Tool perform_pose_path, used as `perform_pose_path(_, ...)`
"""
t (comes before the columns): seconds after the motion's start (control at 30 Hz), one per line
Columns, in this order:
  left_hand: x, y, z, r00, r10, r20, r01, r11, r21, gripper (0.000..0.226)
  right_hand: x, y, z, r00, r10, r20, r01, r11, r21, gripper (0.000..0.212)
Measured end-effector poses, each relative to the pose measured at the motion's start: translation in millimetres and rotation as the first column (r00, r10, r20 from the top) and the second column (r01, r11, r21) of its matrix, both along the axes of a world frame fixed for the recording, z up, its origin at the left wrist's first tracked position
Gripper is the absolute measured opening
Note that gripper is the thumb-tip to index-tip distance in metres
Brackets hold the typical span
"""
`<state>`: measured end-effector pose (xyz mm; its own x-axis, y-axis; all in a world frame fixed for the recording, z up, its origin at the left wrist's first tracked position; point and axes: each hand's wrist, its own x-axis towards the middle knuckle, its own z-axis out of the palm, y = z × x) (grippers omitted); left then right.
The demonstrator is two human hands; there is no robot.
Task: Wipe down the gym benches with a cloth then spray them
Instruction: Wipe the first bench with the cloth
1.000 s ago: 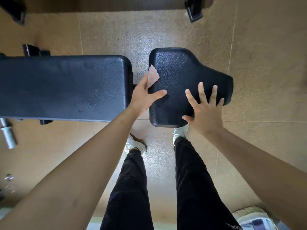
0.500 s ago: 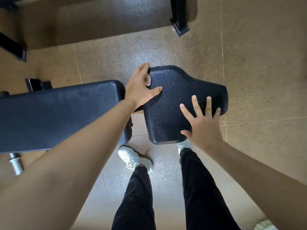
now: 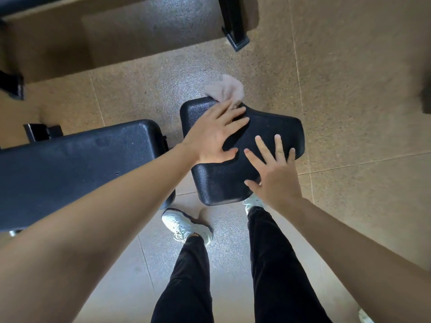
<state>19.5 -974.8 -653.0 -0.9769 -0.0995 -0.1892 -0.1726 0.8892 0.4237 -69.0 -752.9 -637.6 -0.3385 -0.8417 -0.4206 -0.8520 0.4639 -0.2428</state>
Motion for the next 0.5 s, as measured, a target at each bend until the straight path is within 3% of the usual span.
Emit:
perform_pose_path(0.1,2,9,2,0.998,-0.013,-0.057,0.013,1.000,-0.005,0.074,-14,1,-1,0.972,-0.213,0.103,0.233,0.940,-0.248,0.046)
perform_pose_path(0.2,13,17,10,0.983,0.110,-0.147,-0.116,0.993,-0.035,0.067,-39,-25,6,0.933,-0.298,0.201,0.354,0.860,-0.368,0.040)
perform_pose_path(0.27,23,25,15,0.934,0.303,-0.190,-0.312,0.950,-0.024,0.066,-53,-58,7,0.955,-0.180,0.234,0.262,0.883,-0.390,0.048)
perform_pose_path(0.37,41,40,20,0.825,0.560,-0.076,-0.560,0.828,0.028,0.076,-59,-108,0,0.968,0.086,0.237,-0.007,0.949,-0.315,0.064)
perform_pose_path(0.43,52,50,18,0.810,0.585,0.029,-0.586,0.810,0.011,0.083,-60,-131,-7,0.948,0.162,0.273,-0.100,0.969,-0.227,0.068)
perform_pose_path(0.5,58,60,14,0.824,0.558,0.102,-0.557,0.829,-0.037,0.087,-65,-142,-12,0.933,0.152,0.325,-0.091,0.976,-0.196,0.058)
